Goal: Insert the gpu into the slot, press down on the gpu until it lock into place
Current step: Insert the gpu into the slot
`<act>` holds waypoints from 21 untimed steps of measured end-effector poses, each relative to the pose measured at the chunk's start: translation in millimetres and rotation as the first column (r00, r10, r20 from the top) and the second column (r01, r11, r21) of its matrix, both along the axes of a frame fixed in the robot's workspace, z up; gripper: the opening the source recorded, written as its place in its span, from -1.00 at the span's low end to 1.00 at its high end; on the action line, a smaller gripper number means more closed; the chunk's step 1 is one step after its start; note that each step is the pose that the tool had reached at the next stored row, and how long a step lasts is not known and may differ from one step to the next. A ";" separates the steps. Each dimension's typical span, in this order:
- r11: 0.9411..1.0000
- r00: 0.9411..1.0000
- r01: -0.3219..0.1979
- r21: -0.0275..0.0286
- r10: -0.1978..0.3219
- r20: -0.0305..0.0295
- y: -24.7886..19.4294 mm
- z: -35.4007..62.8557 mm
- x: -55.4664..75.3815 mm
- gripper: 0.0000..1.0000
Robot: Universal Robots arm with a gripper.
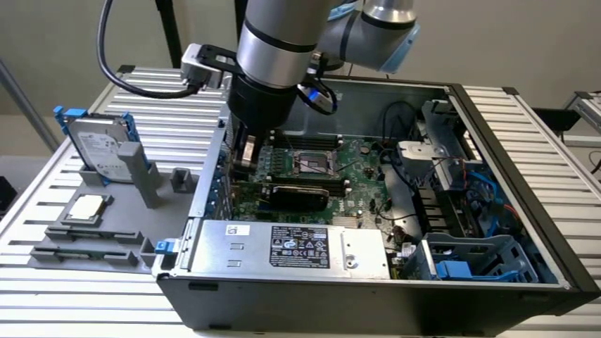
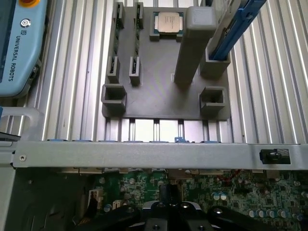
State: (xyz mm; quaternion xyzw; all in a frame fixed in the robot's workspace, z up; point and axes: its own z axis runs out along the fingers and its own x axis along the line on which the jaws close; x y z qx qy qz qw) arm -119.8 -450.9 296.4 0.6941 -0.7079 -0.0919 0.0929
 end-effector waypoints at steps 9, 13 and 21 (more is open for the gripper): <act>1.000 1.000 0.005 0.000 -0.005 -0.009 2.3 0.0 -0.5 -0.79; 1.000 1.000 0.009 0.000 -0.009 -0.011 3.7 -0.3 -0.6 -0.79; 1.000 1.000 0.019 0.000 -0.019 -0.015 6.7 -1.1 -1.3 -0.79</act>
